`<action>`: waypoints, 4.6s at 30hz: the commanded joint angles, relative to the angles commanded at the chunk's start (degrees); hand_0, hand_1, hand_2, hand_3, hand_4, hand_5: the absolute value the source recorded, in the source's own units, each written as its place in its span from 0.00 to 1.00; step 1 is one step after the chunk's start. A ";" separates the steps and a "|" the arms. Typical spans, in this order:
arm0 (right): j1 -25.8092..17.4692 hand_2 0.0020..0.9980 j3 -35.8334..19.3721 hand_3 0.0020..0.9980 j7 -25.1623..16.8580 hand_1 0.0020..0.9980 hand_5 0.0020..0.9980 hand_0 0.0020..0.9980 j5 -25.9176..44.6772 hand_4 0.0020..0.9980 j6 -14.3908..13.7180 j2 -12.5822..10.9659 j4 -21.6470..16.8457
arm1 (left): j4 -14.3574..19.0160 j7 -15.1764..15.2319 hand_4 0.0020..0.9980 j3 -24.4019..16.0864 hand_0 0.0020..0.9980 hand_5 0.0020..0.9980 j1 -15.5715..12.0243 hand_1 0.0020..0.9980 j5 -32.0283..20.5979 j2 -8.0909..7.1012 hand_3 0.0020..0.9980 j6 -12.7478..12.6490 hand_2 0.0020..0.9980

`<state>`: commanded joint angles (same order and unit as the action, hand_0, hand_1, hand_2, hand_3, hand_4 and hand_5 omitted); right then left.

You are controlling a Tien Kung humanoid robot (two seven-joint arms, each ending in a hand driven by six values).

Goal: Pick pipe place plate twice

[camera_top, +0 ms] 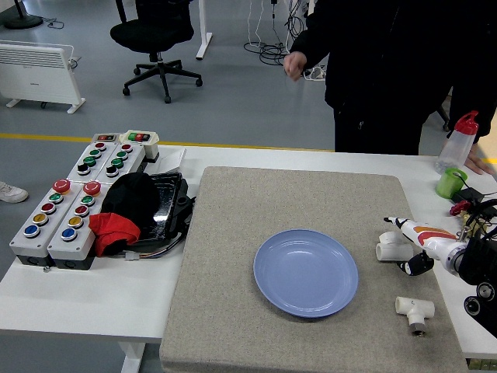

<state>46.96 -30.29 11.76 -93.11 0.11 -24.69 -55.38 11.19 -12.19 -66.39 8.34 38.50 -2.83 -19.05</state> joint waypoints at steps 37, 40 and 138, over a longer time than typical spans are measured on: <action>0.87 0.61 1.79 0.73 -1.02 0.60 0.07 0.56 -1.61 0.63 -3.67 2.58 3.58 | -0.12 0.28 0.49 0.84 0.75 1.00 0.30 0.79 -1.19 0.01 0.72 -0.07 0.77; 0.68 0.61 0.97 0.73 -0.88 0.60 0.07 0.56 -0.95 0.63 -5.17 2.31 2.96 | -0.17 0.47 0.49 1.17 0.75 1.00 0.19 0.79 -1.68 -0.04 0.72 -0.05 0.77; -11.72 0.98 -5.11 0.94 -0.09 0.92 0.35 0.97 8.60 0.81 12.46 -21.44 -32.49 | -0.36 0.67 0.48 0.40 0.74 1.00 -0.26 0.79 -0.37 -0.59 0.72 -0.48 0.75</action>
<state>35.24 -35.40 11.67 -84.51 12.57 -46.13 -87.87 10.84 -11.53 -65.99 8.08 38.13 -3.43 -19.53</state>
